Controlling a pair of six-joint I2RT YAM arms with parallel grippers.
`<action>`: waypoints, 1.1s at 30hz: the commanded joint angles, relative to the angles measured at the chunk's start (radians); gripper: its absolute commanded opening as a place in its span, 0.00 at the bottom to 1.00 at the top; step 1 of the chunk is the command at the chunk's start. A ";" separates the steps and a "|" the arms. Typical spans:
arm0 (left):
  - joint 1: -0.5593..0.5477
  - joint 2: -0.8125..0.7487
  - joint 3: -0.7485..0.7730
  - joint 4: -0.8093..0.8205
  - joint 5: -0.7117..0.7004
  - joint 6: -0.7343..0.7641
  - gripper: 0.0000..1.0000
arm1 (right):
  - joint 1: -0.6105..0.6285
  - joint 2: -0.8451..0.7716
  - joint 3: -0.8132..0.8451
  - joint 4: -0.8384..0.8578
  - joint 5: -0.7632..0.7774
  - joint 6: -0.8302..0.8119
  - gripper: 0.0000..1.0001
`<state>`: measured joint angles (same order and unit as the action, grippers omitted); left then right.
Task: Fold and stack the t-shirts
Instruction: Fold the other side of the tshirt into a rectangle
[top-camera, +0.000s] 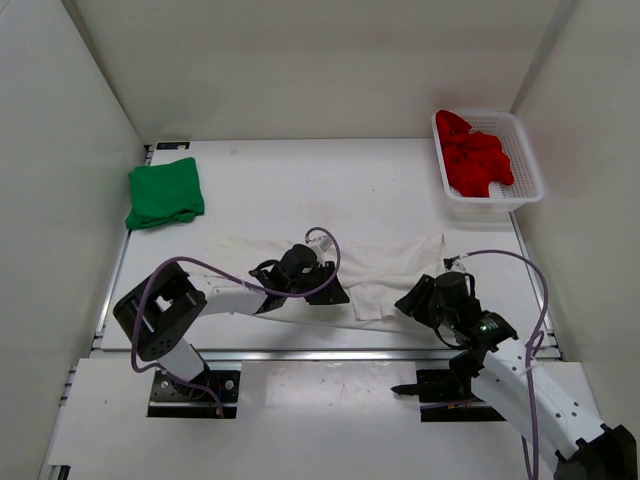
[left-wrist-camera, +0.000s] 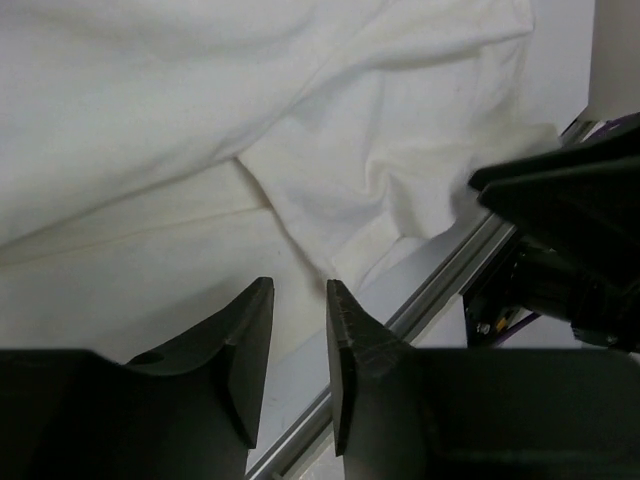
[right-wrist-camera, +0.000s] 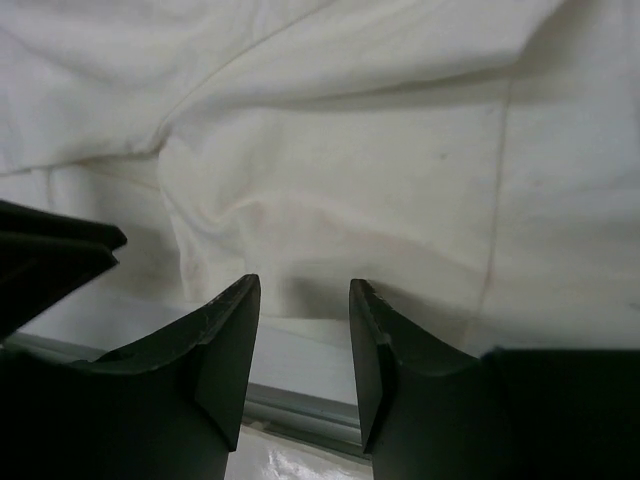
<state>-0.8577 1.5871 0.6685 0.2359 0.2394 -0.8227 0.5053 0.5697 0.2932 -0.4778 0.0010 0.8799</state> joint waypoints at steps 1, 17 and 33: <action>-0.024 -0.012 0.010 -0.026 -0.026 0.005 0.41 | -0.106 -0.031 0.058 -0.041 -0.035 -0.068 0.38; -0.112 0.135 0.088 0.056 -0.040 -0.096 0.48 | -0.337 -0.054 0.005 0.022 -0.115 -0.164 0.38; -0.055 -0.004 0.054 0.082 0.113 -0.187 0.00 | -0.343 -0.028 -0.023 0.065 -0.108 -0.165 0.39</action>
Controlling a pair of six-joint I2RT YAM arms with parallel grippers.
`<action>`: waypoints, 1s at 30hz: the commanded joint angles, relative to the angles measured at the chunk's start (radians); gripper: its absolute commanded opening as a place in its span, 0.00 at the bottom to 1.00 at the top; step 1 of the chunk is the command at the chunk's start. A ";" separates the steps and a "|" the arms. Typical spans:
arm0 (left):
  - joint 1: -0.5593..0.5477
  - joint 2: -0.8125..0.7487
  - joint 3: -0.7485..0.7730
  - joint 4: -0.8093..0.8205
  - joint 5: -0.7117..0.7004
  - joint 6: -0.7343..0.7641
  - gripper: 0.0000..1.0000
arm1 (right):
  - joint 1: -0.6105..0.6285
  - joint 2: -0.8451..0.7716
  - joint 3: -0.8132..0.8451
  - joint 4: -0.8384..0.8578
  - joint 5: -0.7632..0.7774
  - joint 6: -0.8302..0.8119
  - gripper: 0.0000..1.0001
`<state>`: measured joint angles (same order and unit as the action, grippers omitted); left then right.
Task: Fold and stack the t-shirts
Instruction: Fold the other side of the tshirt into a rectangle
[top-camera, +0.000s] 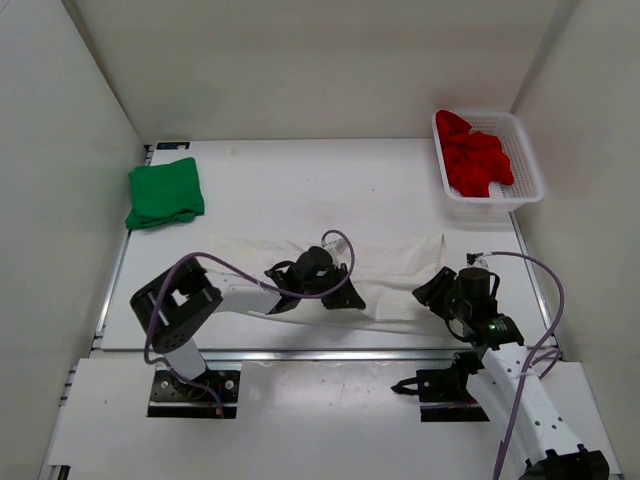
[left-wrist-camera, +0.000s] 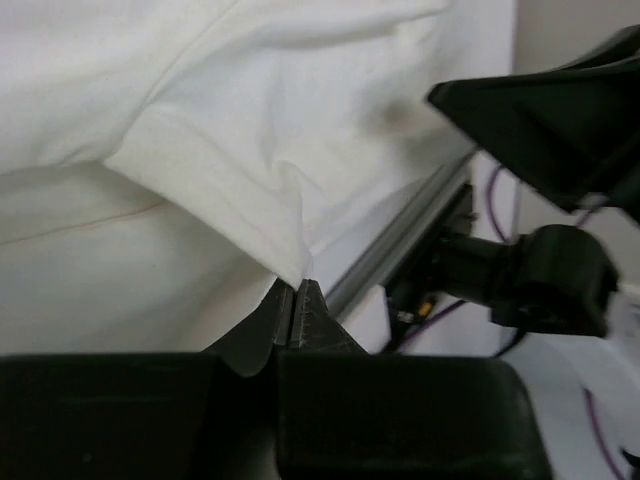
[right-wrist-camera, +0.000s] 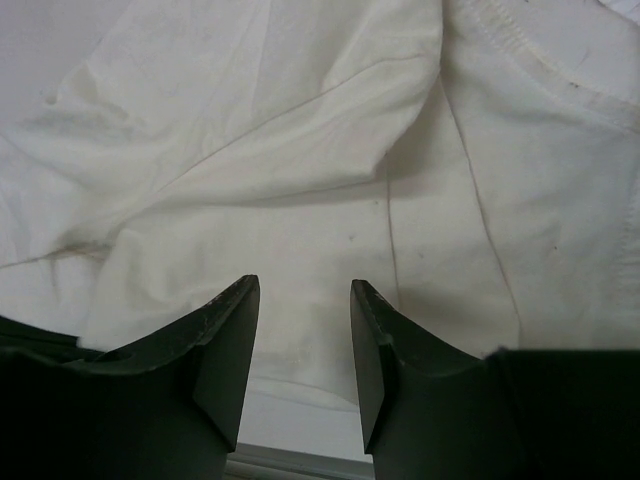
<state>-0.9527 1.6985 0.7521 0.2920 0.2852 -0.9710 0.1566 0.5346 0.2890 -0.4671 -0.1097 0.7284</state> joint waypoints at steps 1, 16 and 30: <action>0.043 -0.122 -0.036 0.022 0.075 -0.041 0.00 | 0.006 0.014 -0.019 0.056 0.001 -0.017 0.39; 0.081 -0.108 -0.243 0.110 0.157 -0.111 0.35 | -0.090 0.111 -0.080 0.192 -0.047 -0.046 0.38; 0.274 -0.232 -0.276 0.030 0.080 0.035 0.56 | -0.299 0.350 0.009 0.525 -0.100 -0.093 0.42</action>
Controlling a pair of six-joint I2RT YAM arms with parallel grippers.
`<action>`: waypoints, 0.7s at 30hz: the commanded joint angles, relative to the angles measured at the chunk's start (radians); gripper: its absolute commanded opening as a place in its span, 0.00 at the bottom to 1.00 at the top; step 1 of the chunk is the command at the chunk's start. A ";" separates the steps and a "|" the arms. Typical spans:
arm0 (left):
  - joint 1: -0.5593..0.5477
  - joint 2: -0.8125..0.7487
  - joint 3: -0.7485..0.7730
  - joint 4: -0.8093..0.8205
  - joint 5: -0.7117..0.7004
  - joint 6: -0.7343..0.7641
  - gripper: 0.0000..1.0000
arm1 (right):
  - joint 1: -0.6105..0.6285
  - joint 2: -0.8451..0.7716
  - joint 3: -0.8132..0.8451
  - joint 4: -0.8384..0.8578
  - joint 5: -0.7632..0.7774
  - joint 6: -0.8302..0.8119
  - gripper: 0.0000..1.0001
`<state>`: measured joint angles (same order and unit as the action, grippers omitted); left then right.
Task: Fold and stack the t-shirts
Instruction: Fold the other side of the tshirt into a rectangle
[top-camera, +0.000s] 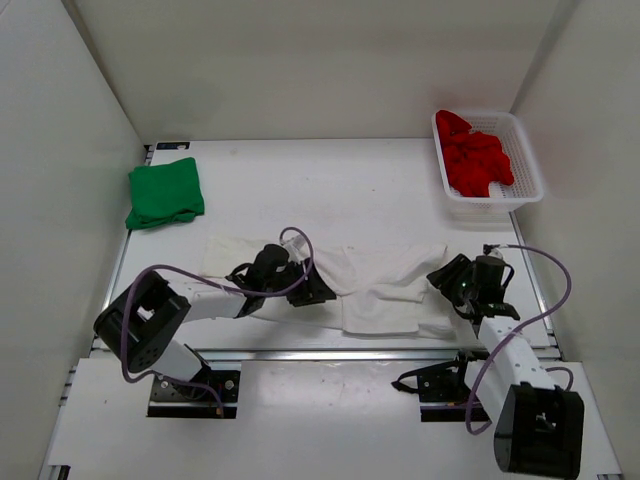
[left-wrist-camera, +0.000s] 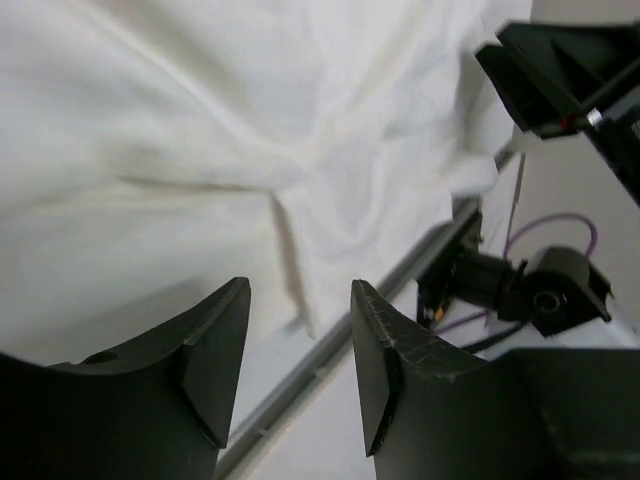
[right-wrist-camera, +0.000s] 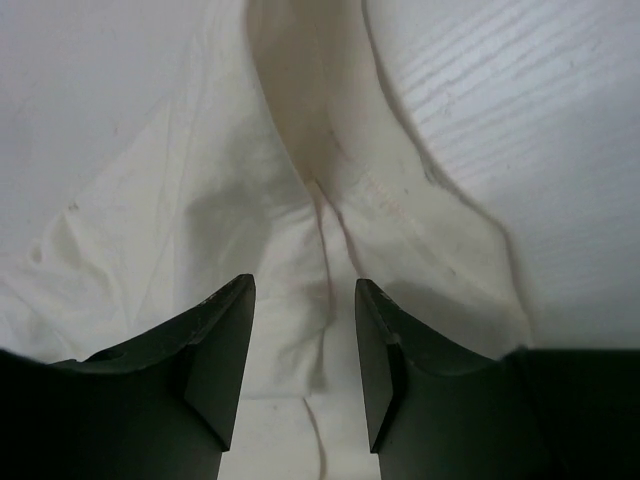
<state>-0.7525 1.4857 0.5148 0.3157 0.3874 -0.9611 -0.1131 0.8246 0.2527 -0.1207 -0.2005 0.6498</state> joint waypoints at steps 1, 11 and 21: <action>0.112 -0.021 -0.054 0.031 -0.016 0.019 0.55 | -0.042 0.076 0.048 0.243 -0.042 -0.019 0.42; 0.341 0.097 -0.179 0.230 0.077 -0.083 0.53 | -0.046 0.372 0.177 0.383 -0.070 -0.001 0.27; 0.585 0.042 -0.180 0.215 0.024 -0.111 0.53 | -0.008 0.594 0.359 0.435 -0.145 0.011 0.00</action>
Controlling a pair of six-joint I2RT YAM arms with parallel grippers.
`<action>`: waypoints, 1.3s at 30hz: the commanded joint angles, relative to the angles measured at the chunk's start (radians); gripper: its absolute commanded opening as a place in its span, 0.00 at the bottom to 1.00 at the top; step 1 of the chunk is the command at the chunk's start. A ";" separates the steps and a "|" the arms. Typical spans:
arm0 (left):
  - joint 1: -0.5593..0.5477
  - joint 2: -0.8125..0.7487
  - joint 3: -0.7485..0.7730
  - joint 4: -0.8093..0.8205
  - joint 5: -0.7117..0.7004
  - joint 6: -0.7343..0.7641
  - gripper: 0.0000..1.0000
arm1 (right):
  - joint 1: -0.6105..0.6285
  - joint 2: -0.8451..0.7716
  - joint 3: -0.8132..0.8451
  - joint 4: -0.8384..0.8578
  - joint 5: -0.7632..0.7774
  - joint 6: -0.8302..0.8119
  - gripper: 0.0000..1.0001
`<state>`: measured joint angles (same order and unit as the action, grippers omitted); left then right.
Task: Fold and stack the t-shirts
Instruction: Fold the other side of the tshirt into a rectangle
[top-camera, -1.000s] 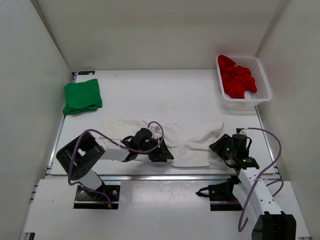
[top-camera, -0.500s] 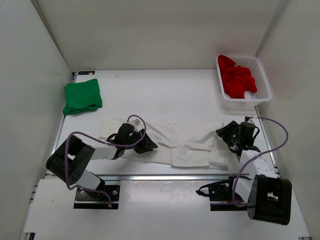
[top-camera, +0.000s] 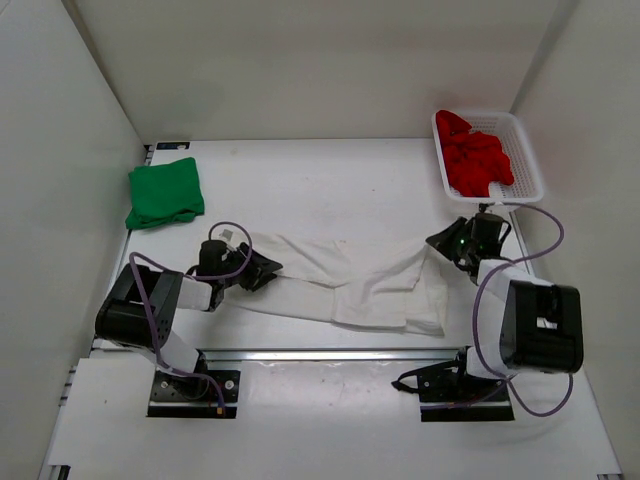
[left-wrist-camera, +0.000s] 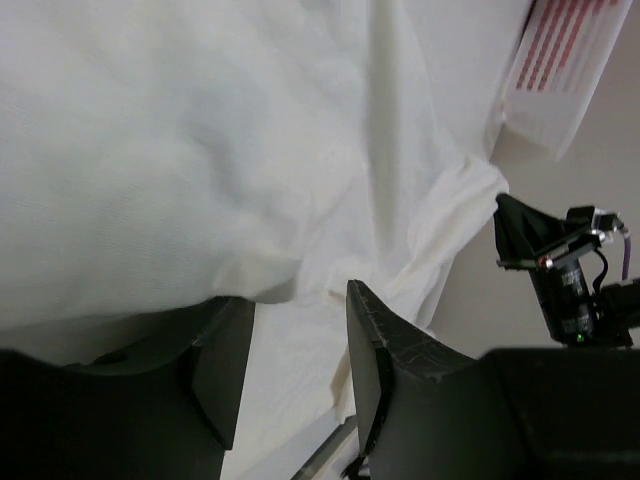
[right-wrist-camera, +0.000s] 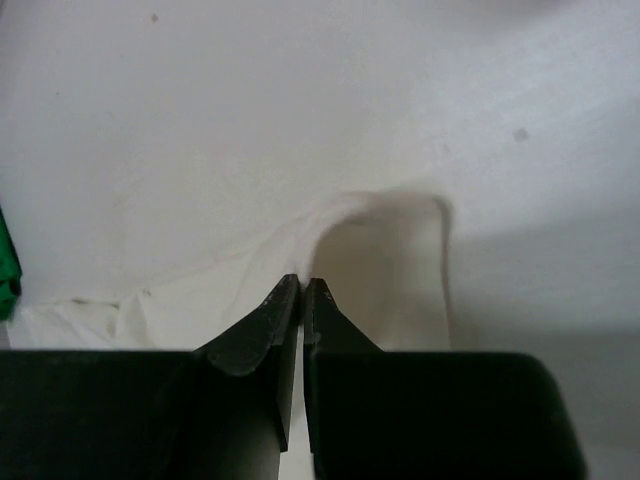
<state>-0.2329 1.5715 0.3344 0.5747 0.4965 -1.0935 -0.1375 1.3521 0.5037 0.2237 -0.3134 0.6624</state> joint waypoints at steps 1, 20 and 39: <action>0.070 -0.053 0.014 -0.053 -0.090 0.023 0.53 | 0.010 0.091 0.165 0.094 -0.035 -0.003 0.00; -0.328 -0.288 0.117 -0.323 -0.311 0.190 0.54 | 0.103 -0.293 -0.020 -0.144 0.056 0.017 0.03; -0.480 -0.105 0.104 -0.196 -0.254 0.152 0.53 | 0.394 -0.685 -0.321 -0.449 0.180 0.118 0.33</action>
<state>-0.7124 1.4704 0.4610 0.3267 0.2440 -0.9283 0.2512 0.6823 0.1757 -0.2096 -0.1589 0.7818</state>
